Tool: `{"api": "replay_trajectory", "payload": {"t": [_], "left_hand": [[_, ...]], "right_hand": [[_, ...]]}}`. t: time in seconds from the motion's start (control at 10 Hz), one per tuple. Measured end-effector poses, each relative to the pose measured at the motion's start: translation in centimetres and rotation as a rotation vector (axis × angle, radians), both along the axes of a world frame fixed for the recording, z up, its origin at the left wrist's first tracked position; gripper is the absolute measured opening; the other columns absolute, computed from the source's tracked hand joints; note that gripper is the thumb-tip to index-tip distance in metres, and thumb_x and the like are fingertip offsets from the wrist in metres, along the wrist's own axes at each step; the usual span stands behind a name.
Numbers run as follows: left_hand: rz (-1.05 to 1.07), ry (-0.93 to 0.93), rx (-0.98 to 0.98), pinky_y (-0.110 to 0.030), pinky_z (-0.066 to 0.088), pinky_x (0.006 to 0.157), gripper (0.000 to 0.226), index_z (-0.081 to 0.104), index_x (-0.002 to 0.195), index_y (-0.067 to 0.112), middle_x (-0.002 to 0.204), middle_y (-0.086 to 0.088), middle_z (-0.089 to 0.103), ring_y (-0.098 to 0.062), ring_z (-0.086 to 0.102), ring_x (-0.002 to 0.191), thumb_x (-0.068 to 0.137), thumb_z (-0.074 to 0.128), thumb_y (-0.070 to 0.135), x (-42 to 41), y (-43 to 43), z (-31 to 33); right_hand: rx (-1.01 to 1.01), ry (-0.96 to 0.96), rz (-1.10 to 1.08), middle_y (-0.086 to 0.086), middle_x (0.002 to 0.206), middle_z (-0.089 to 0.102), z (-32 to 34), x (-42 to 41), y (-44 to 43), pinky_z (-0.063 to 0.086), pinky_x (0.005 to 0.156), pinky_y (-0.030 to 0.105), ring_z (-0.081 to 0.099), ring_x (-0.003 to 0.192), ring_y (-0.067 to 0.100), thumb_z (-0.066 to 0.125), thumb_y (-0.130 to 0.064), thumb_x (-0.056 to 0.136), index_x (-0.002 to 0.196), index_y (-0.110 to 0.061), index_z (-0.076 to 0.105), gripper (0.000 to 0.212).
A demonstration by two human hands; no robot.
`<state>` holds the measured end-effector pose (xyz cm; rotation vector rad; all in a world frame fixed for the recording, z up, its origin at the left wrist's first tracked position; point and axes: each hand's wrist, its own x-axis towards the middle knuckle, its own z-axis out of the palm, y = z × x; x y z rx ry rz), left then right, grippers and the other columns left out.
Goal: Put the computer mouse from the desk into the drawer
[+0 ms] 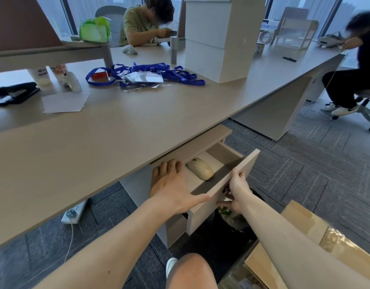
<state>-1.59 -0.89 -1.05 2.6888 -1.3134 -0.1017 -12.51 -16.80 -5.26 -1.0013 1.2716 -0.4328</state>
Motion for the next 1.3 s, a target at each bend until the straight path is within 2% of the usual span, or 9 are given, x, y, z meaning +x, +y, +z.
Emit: {"api": "replay_trajectory", "payload": {"t": [0.3,0.4,0.5,0.6,0.7,0.9,1.1,1.2,1.3], "left_hand": [[-0.105,-0.212,-0.087,-0.042,0.03,0.107,0.092,0.031,0.144,0.014,0.149,-0.004,0.038,-0.025,0.034,0.129,0.071,0.06,0.063,1.4,0.9,-1.6],[-0.132,-0.215,-0.103,-0.04,0.035,0.104,0.08,0.037,0.14,0.016,0.144,-0.002,0.043,-0.023,0.038,0.127,0.075,0.066,0.051,2.0,1.0,-1.6],[-0.13,-0.205,-0.092,-0.037,0.038,0.102,0.071,0.04,0.138,0.019,0.138,0.001,0.047,-0.02,0.041,0.123,0.076,0.071,0.035,2.3,1.0,-1.4],[-0.122,-0.205,-0.072,-0.034,0.038,0.102,0.07,0.041,0.138,0.021,0.136,0.002,0.049,-0.019,0.042,0.122,0.074,0.07,0.014,2.7,1.0,-1.1],[-0.134,-0.232,-0.05,-0.035,0.034,0.105,0.076,0.033,0.145,0.017,0.143,0.0,0.042,-0.021,0.038,0.128,0.077,0.063,0.004,3.0,0.8,-0.9],[-0.145,-0.247,-0.081,-0.035,0.034,0.106,0.072,0.031,0.146,0.016,0.145,-0.003,0.041,-0.023,0.036,0.13,0.081,0.058,-0.002,3.0,0.5,-1.0],[-0.236,-0.288,-0.122,-0.038,0.046,0.094,0.066,0.045,0.139,0.008,0.134,-0.01,0.054,-0.029,0.05,0.115,0.075,0.057,-0.005,3.8,0.9,-1.3],[-0.244,-0.339,-0.16,-0.037,0.052,0.083,0.062,0.058,0.127,0.006,0.12,-0.011,0.064,-0.028,0.059,0.102,0.067,0.049,-0.004,4.2,0.9,-1.8],[-0.235,-0.347,-0.149,-0.035,0.051,0.084,0.066,0.06,0.126,0.007,0.118,-0.009,0.065,-0.026,0.06,0.1,0.061,0.066,-0.007,4.2,1.1,-2.3]], "right_hand": [[0.028,-0.088,0.019,0.008,0.126,0.041,-0.4,4.6,-0.3,0.055,0.08,0.069,0.043,0.109,0.033,0.035,-0.053,0.102,0.147,-0.04,0.032,0.047],[0.059,-0.12,0.003,0.012,0.149,0.037,-0.2,5.4,-0.2,0.055,0.081,0.068,0.044,0.122,0.037,0.032,-0.053,0.103,0.153,-0.045,0.026,0.051],[0.102,-0.165,-0.007,0.005,0.164,0.026,-0.1,6.5,0.0,0.057,0.078,0.067,0.031,0.144,0.04,0.036,-0.048,0.104,0.156,-0.047,0.023,0.054],[0.084,-0.198,0.021,0.003,0.161,0.031,-0.3,7.8,0.5,0.057,0.076,0.066,0.032,0.142,0.042,0.035,-0.036,0.106,0.146,-0.042,0.041,0.041],[0.112,-0.227,0.023,0.005,0.166,0.022,-0.9,9.2,1.3,0.057,0.076,0.063,0.027,0.147,0.042,0.035,-0.026,0.107,0.154,-0.044,0.031,0.05],[0.083,-0.193,0.068,0.005,0.164,0.029,-2.1,10.4,1.0,0.058,0.069,0.065,0.032,0.147,0.039,0.032,-0.02,0.107,0.154,-0.043,0.025,0.054],[0.083,-0.217,0.096,0.008,0.164,0.03,-2.6,10.7,0.6,0.058,0.067,0.066,0.033,0.145,0.042,0.033,-0.021,0.106,0.154,-0.042,0.025,0.052],[0.096,-0.205,0.114,0.007,0.166,0.025,-1.8,9.9,1.0,0.058,0.079,0.063,0.029,0.148,0.042,0.035,-0.021,0.108,0.157,-0.045,0.019,0.057],[0.042,-0.151,0.132,0.002,0.166,0.025,0.1,8.4,0.9,0.055,0.085,0.063,0.028,0.148,0.038,0.04,-0.017,0.106,0.159,-0.044,0.015,0.064]]}}
